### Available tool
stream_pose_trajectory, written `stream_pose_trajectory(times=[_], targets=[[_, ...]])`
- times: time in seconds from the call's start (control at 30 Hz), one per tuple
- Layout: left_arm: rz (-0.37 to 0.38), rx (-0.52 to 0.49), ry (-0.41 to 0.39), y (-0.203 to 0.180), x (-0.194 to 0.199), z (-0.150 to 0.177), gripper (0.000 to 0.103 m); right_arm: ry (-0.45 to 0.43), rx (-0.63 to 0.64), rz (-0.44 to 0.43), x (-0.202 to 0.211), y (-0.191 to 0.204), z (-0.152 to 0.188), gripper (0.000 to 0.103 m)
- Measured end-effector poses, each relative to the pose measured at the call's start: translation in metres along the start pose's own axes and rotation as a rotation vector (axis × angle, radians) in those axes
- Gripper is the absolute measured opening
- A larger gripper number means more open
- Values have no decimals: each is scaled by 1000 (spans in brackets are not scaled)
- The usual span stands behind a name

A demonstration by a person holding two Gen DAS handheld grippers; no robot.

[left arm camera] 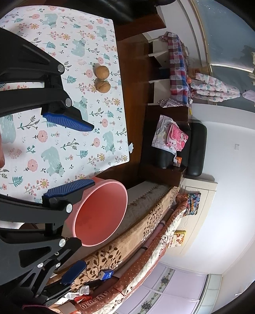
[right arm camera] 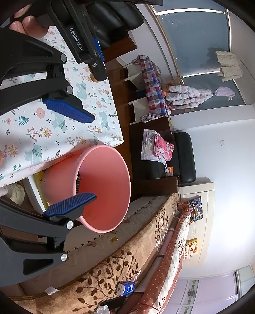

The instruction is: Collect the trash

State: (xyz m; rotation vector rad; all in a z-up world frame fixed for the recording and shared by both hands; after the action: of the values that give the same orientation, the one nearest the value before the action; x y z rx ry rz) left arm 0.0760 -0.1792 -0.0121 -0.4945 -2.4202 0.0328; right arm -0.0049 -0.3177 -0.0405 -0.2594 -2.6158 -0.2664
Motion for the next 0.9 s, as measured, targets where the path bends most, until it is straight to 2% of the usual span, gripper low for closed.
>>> stream_pose_trajectory(times=[0.9], targets=[[-2, 5, 16, 4, -6, 3, 50, 8, 1, 1, -3, 2, 3, 74]])
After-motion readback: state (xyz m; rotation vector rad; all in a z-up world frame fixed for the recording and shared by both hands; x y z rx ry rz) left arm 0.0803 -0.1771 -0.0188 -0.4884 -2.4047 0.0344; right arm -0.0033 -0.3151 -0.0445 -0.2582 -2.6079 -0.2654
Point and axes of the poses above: each gripper's, at about its wrist camera, not at the fingertips, and x roughly against the way its jaws point, y to its left, z to its underside, the point moved 7 cm from there along -x, roughly the way its jaws point, and after that the axes turned 1 degree about y, right-handed, at the moved point
